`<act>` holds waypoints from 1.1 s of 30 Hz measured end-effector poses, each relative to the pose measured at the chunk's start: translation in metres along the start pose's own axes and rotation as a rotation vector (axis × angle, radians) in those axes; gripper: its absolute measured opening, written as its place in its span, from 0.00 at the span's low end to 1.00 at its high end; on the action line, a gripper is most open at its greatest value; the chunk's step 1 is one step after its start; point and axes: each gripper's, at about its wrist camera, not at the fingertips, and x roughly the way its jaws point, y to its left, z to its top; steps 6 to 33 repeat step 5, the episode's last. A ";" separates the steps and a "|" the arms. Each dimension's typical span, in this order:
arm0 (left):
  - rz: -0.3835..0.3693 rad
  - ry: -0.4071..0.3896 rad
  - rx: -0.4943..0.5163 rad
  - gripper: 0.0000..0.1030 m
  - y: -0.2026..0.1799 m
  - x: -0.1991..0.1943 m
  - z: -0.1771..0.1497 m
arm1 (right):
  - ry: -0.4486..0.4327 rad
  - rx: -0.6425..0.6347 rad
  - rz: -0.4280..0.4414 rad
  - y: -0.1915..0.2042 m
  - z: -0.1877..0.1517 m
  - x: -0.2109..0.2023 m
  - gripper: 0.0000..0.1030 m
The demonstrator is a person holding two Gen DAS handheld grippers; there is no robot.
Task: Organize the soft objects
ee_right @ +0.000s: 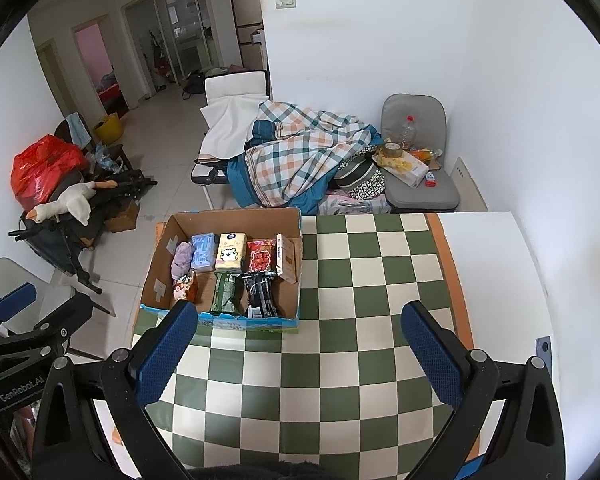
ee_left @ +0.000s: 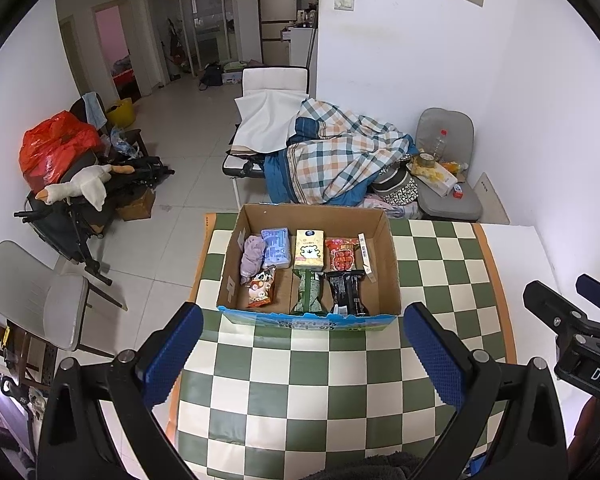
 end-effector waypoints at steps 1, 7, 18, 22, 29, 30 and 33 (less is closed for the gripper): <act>0.001 -0.001 0.001 1.00 0.000 0.000 0.000 | 0.001 0.000 0.000 0.000 0.000 0.000 1.00; 0.004 -0.005 0.000 1.00 0.003 -0.002 0.000 | -0.001 0.000 0.000 -0.001 0.000 0.000 1.00; 0.004 -0.005 0.000 1.00 0.003 -0.002 0.000 | -0.001 0.000 0.000 -0.001 0.000 0.000 1.00; 0.004 -0.005 0.000 1.00 0.003 -0.002 0.000 | -0.001 0.000 0.000 -0.001 0.000 0.000 1.00; 0.004 -0.005 0.000 1.00 0.003 -0.002 0.000 | -0.001 0.000 0.000 -0.001 0.000 0.000 1.00; 0.004 -0.005 0.000 1.00 0.003 -0.002 0.000 | -0.001 0.000 0.000 -0.001 0.000 0.000 1.00; 0.004 -0.005 0.000 1.00 0.003 -0.002 0.000 | -0.001 0.000 0.000 -0.001 0.000 0.000 1.00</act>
